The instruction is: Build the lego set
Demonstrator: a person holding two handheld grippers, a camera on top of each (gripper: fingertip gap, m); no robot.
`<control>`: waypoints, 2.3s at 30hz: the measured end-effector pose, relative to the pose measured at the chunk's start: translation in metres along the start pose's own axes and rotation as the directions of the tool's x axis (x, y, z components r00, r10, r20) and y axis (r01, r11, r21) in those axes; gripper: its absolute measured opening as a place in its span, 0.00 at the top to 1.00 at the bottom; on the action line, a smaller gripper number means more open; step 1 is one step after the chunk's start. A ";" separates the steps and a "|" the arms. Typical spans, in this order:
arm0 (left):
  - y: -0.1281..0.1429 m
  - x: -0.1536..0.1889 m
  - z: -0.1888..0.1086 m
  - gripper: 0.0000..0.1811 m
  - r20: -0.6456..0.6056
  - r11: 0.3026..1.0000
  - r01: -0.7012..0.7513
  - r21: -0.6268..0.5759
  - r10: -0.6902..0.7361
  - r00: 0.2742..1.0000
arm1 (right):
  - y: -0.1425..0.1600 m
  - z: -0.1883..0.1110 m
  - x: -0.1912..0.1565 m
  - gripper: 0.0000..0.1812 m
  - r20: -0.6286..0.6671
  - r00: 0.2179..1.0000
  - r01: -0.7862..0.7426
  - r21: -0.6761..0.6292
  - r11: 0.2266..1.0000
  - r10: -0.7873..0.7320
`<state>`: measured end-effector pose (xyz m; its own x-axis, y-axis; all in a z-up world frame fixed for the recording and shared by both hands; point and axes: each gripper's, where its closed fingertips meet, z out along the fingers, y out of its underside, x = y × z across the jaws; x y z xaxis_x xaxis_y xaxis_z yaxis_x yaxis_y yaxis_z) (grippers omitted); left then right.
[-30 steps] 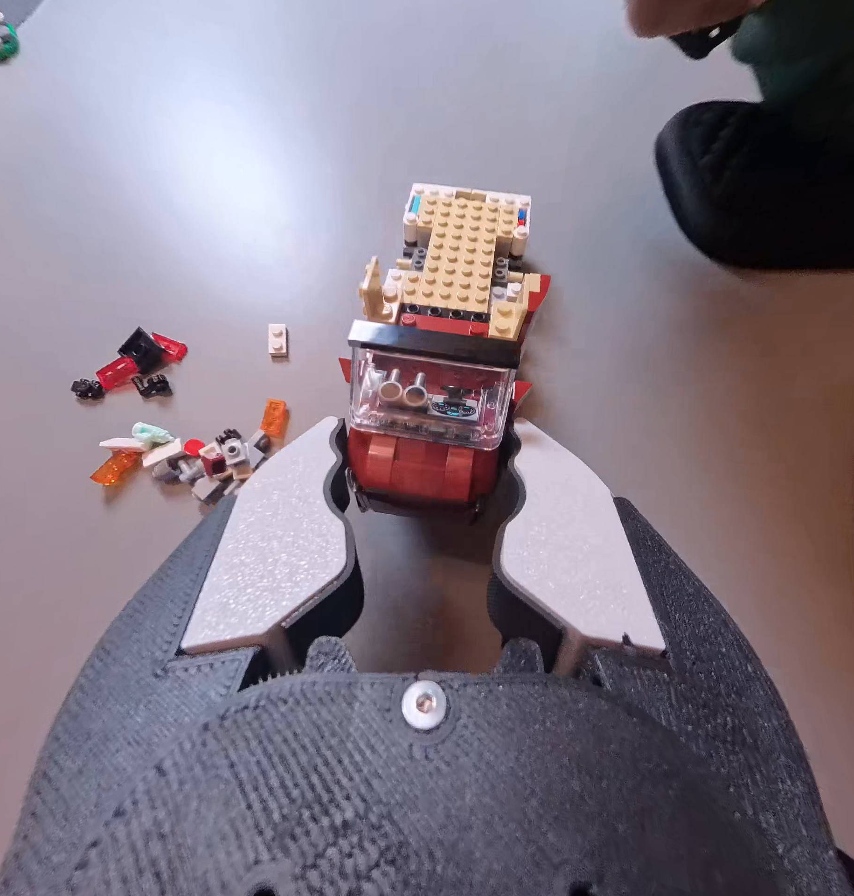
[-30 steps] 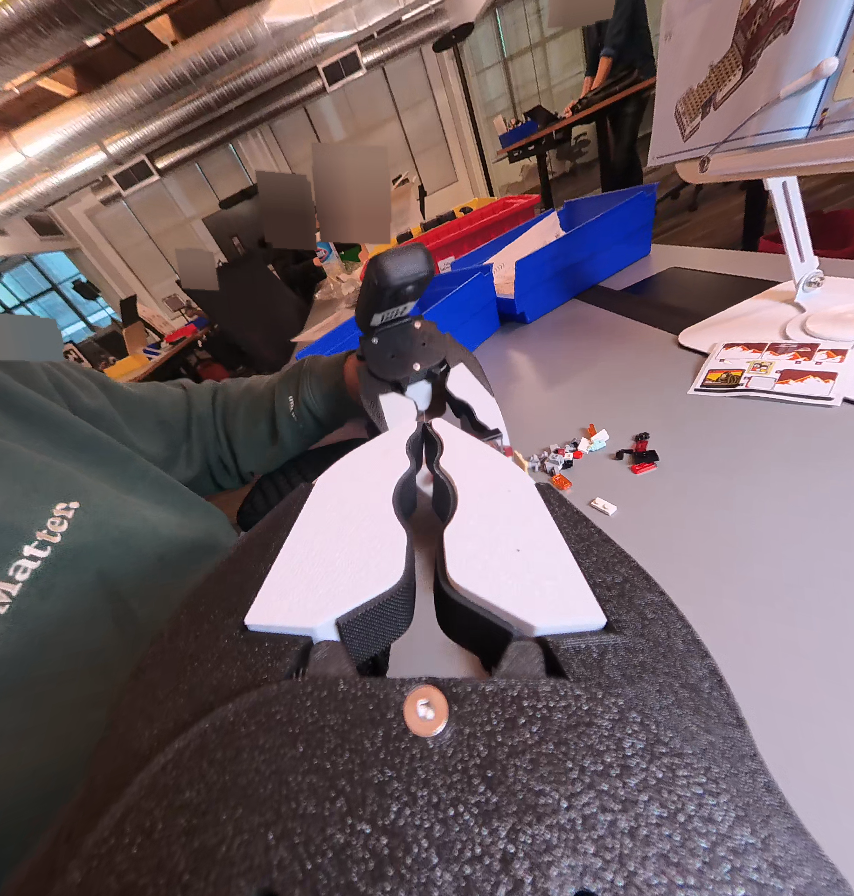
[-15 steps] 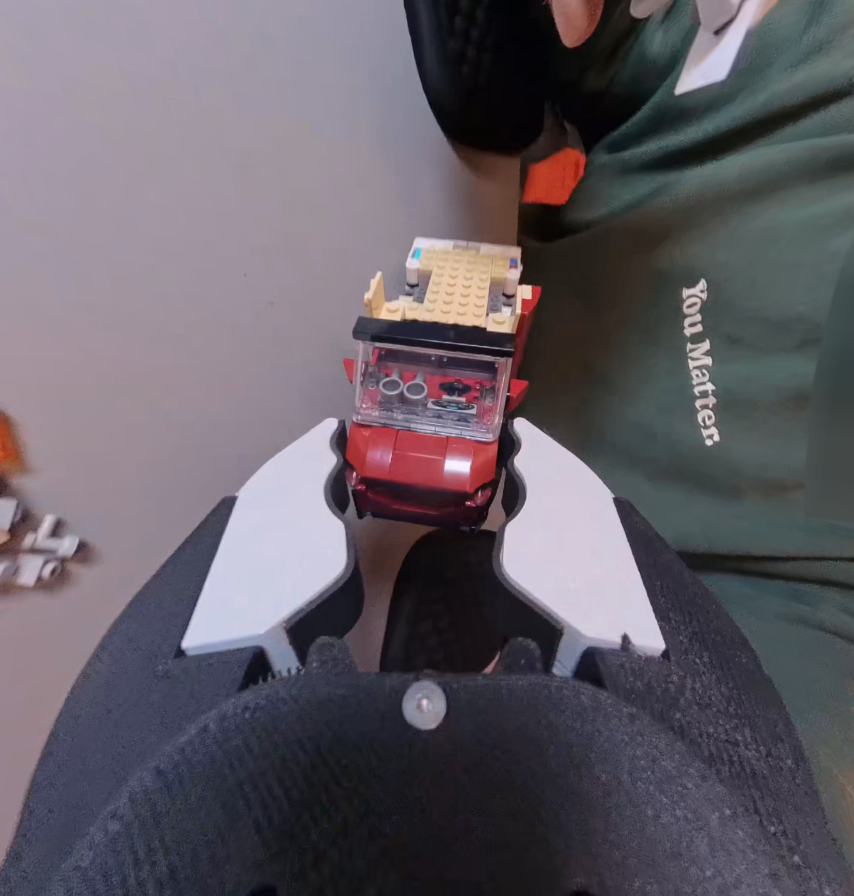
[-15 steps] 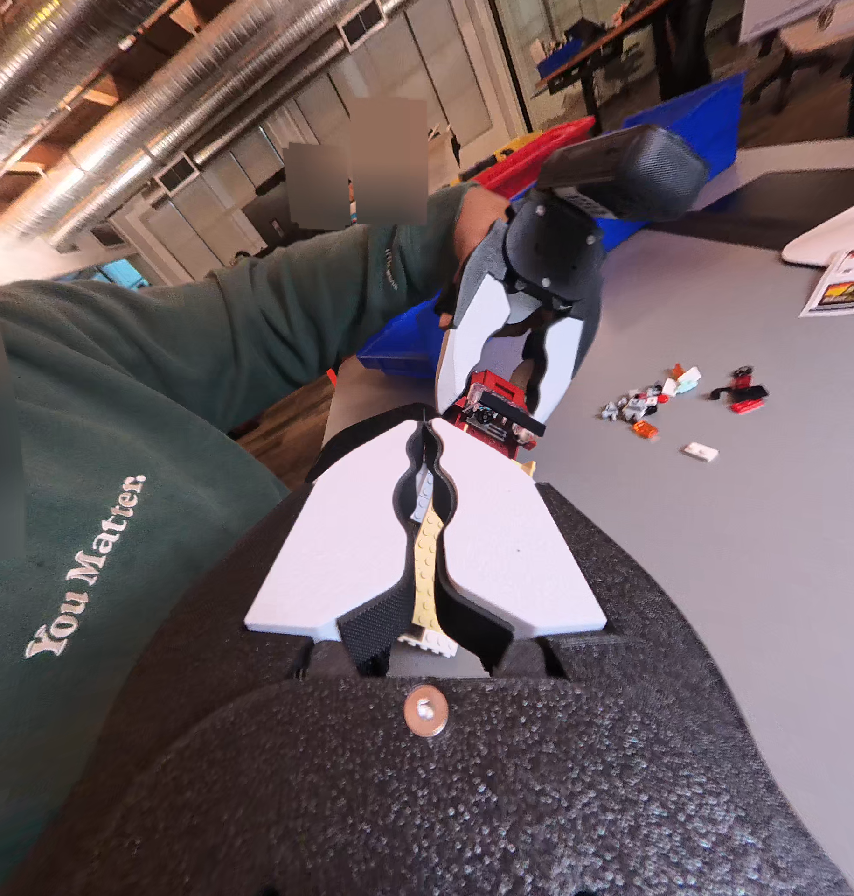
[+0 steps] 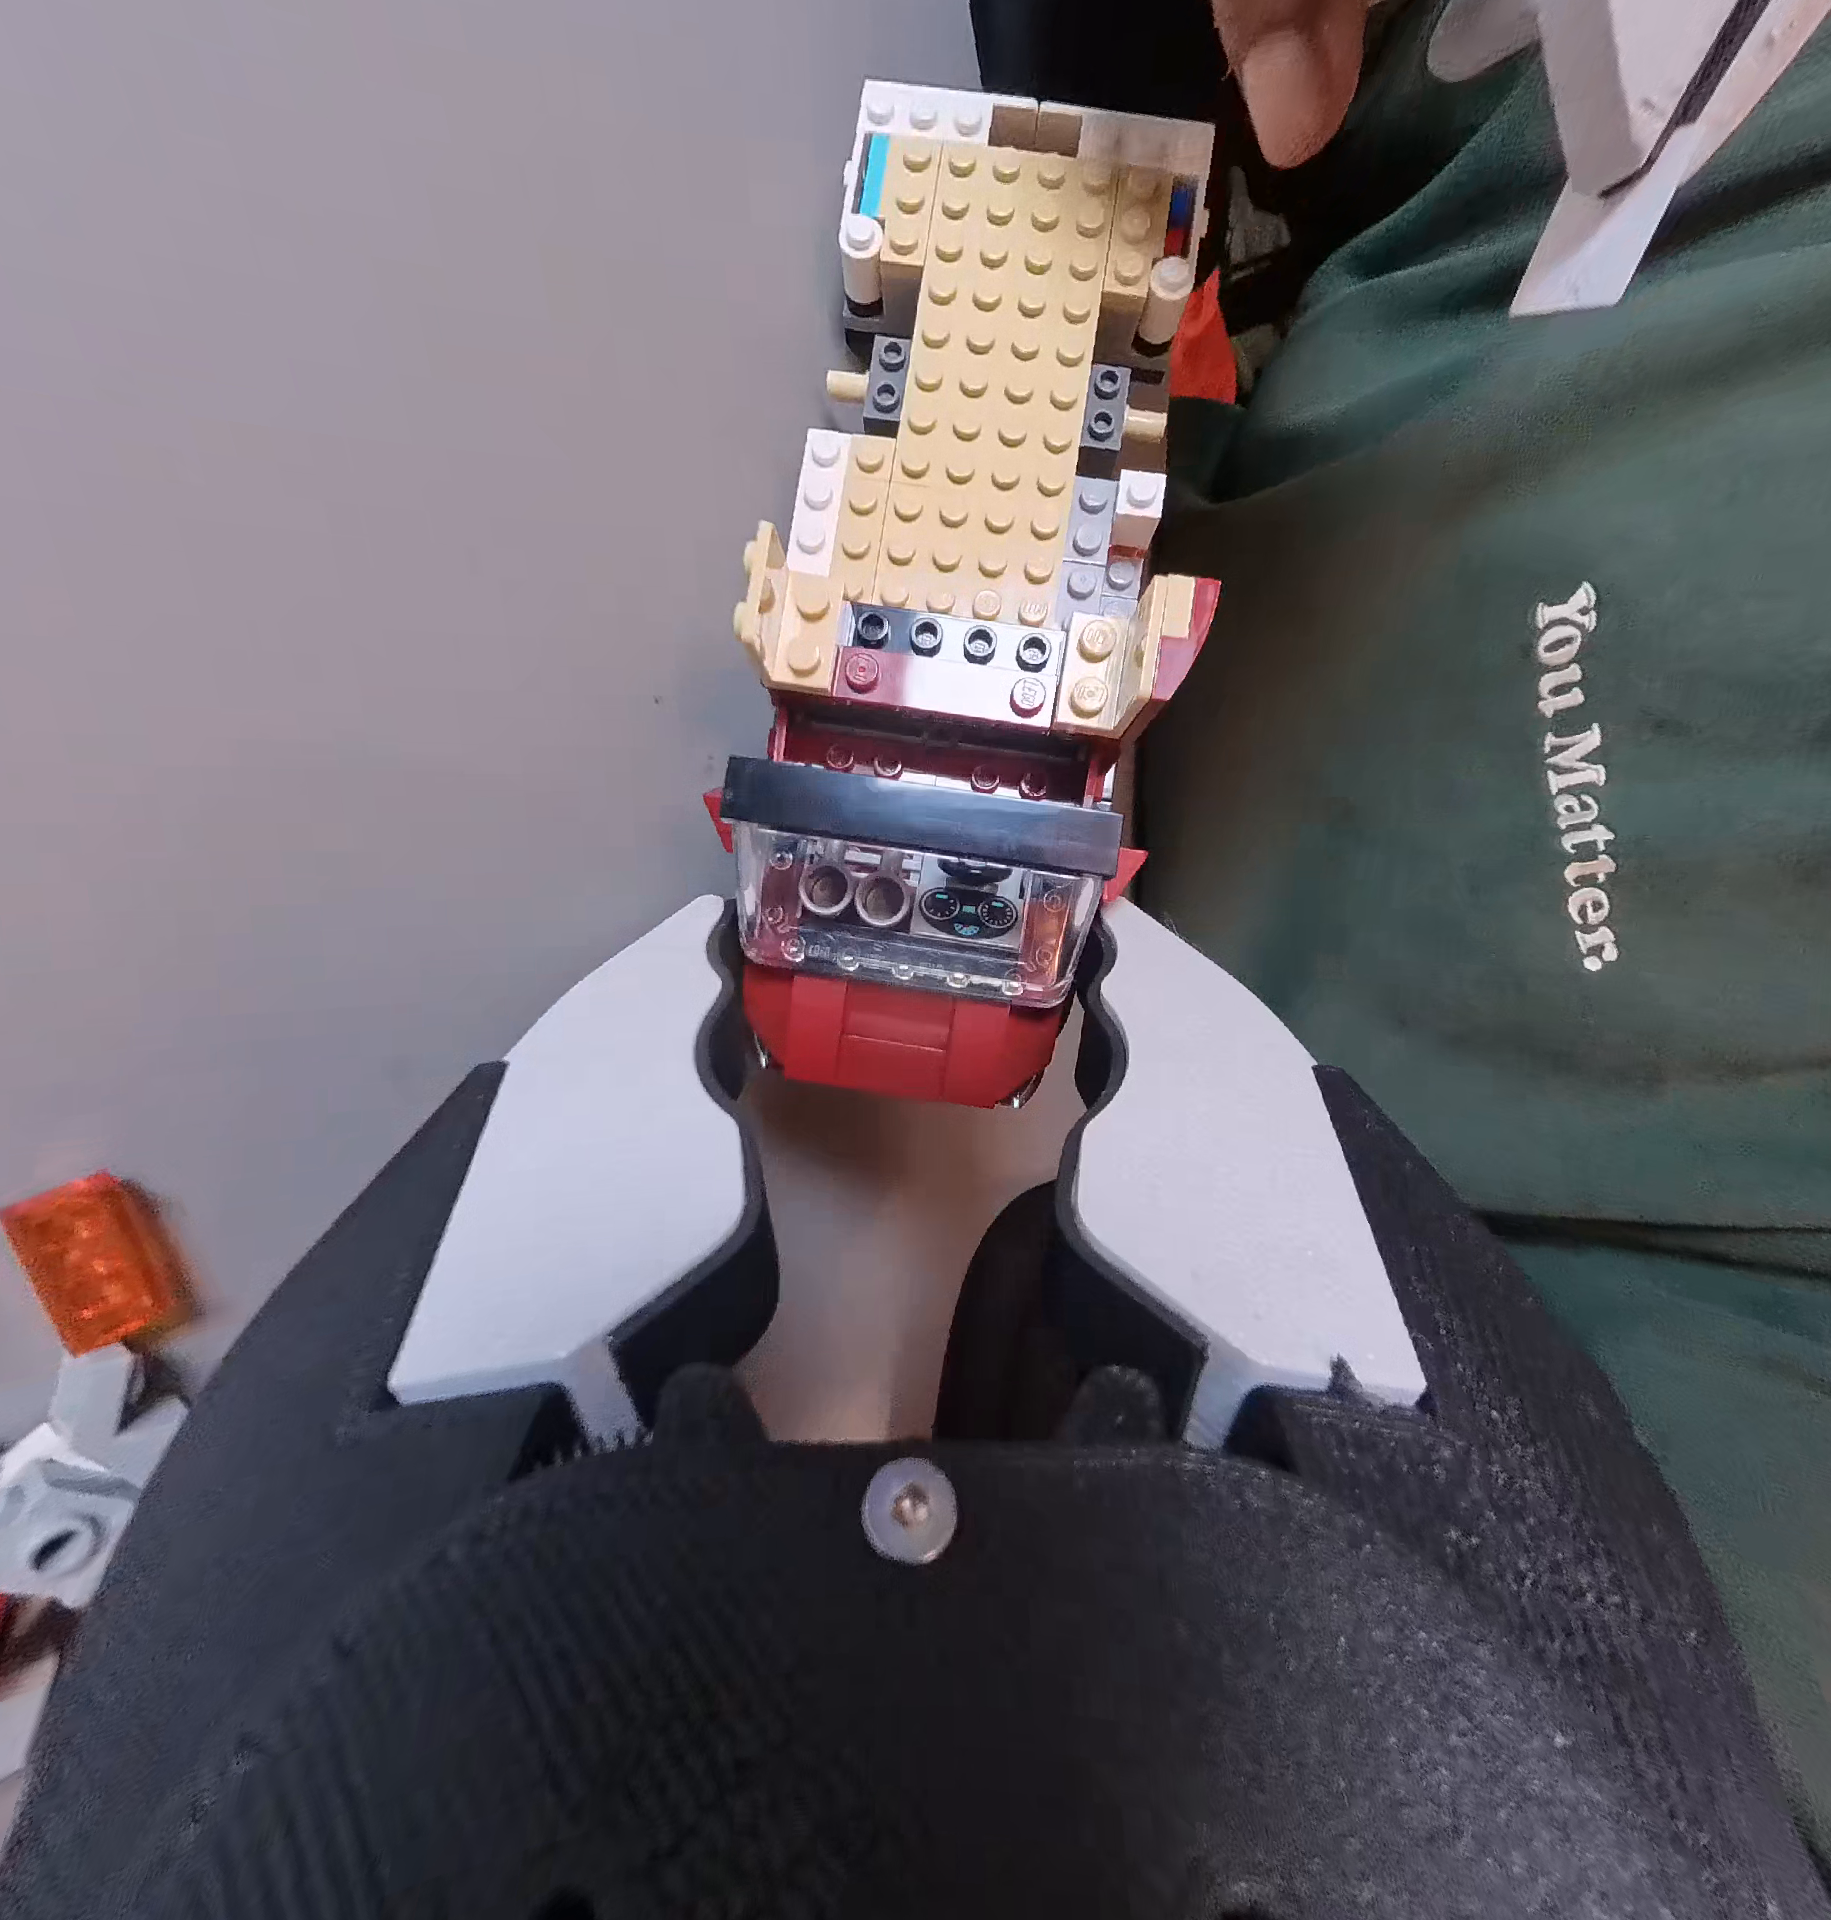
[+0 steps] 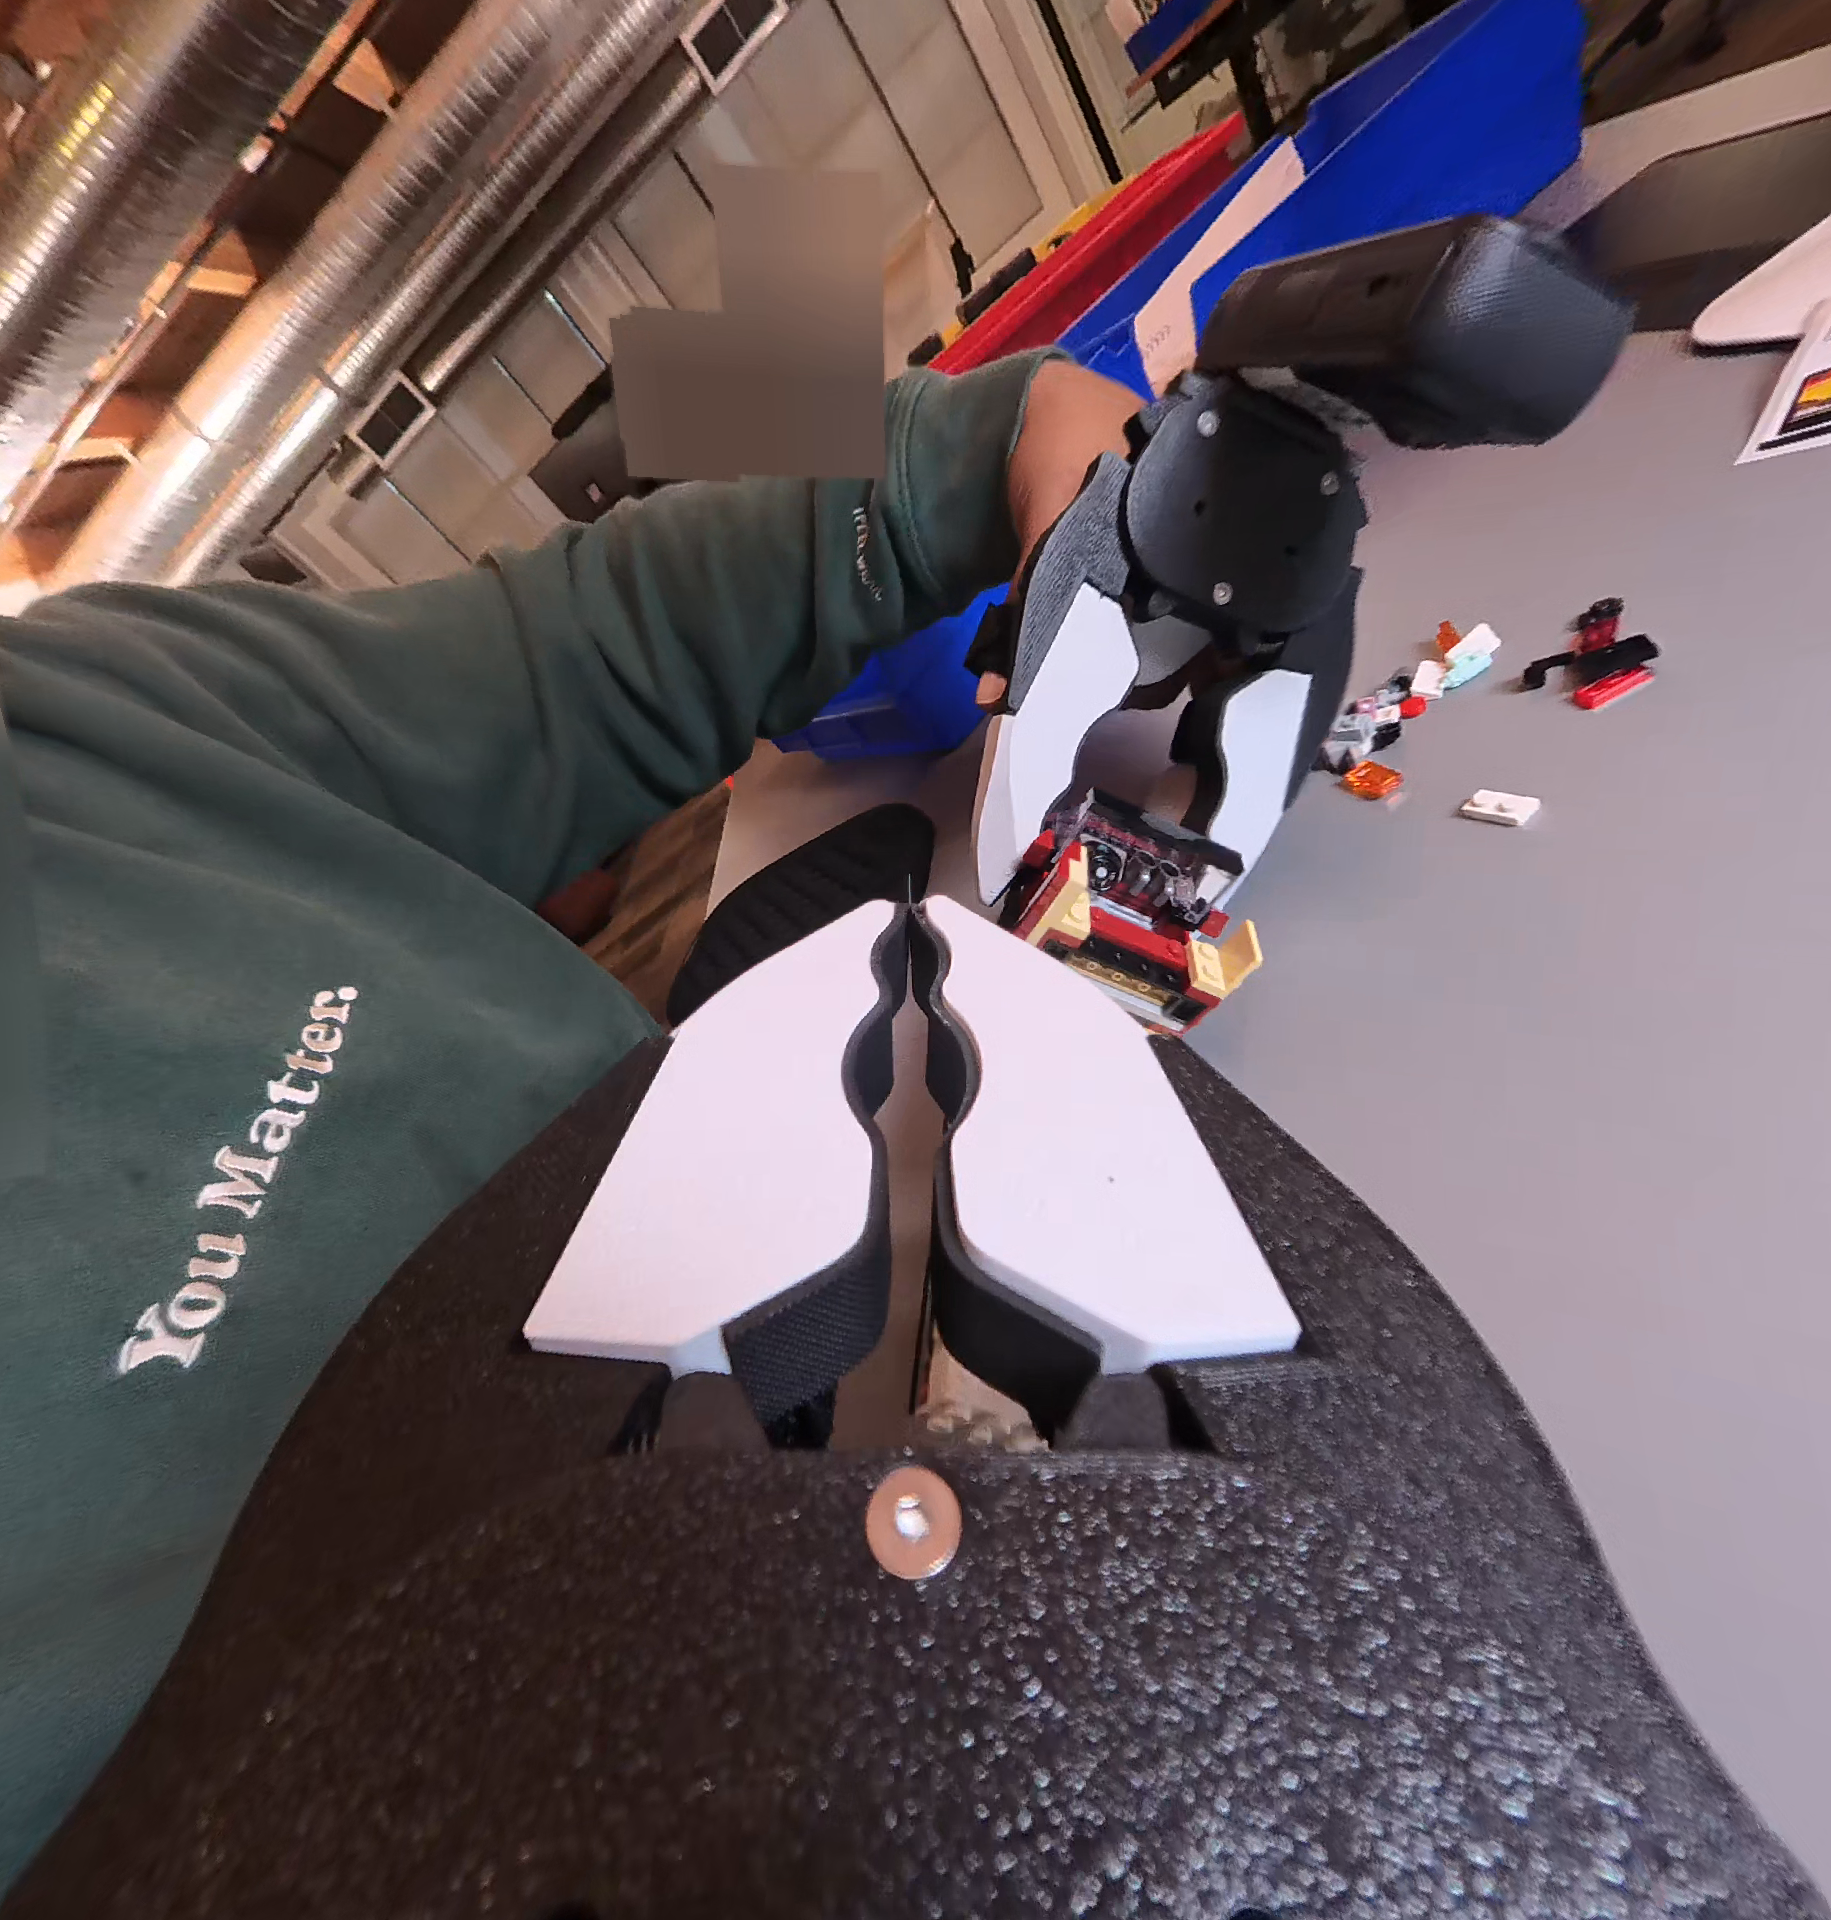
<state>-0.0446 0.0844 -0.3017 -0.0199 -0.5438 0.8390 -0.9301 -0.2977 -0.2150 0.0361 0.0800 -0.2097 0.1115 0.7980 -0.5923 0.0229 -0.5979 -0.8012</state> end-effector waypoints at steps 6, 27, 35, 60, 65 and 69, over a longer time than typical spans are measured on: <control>0.001 -0.005 -0.009 0.65 0.033 0.988 0.077 0.132 -0.082 0.996 | -0.003 -0.004 0.005 1.00 -0.013 1.000 0.005 0.012 1.000 -0.005; -0.012 -0.027 -0.040 0.65 0.450 0.852 -0.201 0.484 -0.045 0.892 | -0.010 -0.011 0.014 1.00 -0.046 0.999 -0.003 0.034 0.999 0.004; -0.017 -0.016 -0.050 0.63 0.916 0.697 -0.650 0.303 -0.026 0.399 | -0.028 -0.022 0.023 1.00 -0.067 0.997 -0.016 0.110 0.994 0.024; -0.030 -0.006 -0.035 0.76 0.805 0.586 -0.796 0.152 0.394 0.443 | -0.010 -0.002 0.017 1.00 -0.016 0.998 -0.067 -0.007 0.998 0.067; -0.032 0.011 -0.046 0.68 0.805 0.542 -0.803 0.247 0.347 0.482 | -0.008 0.000 0.026 1.00 -0.040 0.993 -0.111 -0.044 0.993 0.109; -0.038 0.033 -0.056 0.76 0.792 0.507 -0.778 0.371 0.265 0.550 | -0.006 0.006 0.030 1.00 -0.030 0.988 -0.152 -0.111 0.982 0.149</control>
<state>-0.0304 0.1224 -0.2379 0.0328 -0.9994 0.0086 -0.3205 -0.0187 -0.9471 0.0336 0.1080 -0.2227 0.1433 0.6973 -0.7023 0.1163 -0.7166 -0.6877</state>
